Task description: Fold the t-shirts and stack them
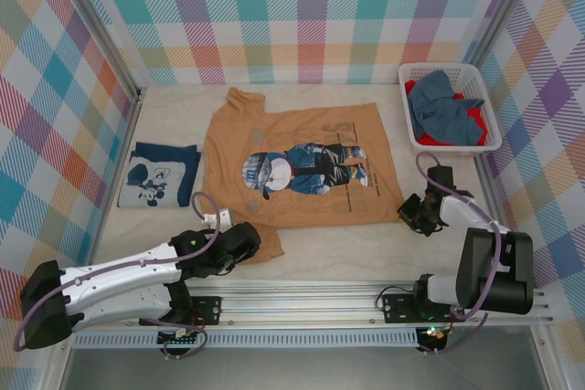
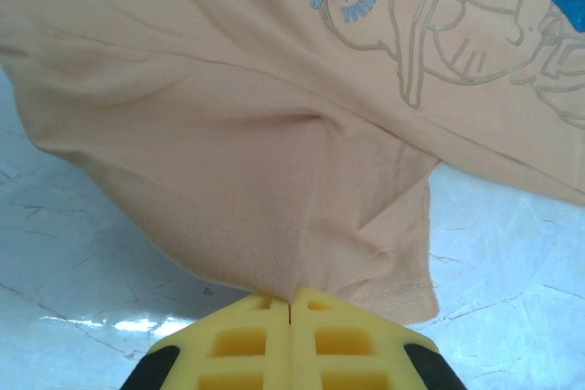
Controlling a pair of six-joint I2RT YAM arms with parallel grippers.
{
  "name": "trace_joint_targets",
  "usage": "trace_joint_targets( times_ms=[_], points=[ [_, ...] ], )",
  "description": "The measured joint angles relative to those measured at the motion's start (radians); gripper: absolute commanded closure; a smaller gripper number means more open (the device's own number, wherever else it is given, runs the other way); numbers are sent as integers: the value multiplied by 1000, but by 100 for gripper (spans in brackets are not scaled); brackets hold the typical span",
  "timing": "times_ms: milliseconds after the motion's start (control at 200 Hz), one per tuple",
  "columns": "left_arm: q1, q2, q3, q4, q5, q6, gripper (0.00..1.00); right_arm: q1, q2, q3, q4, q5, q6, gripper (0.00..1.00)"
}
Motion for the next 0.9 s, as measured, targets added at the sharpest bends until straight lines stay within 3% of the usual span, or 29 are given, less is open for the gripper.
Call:
trace_joint_targets(
  times_ms=[395, 625, 900],
  points=[
    [-53, -120, 209, -127, -137, 38, 100, 21, -375, 16, -165, 38, -48, 100],
    [-61, -158, 304, -174, -245, 75, 100, 24, -426, 83, -236, 45, -26, 100],
    [-32, -54, 333, -189, -280, 112, 100, 24, -377, 125, -239, 34, -27, 100]
  ],
)
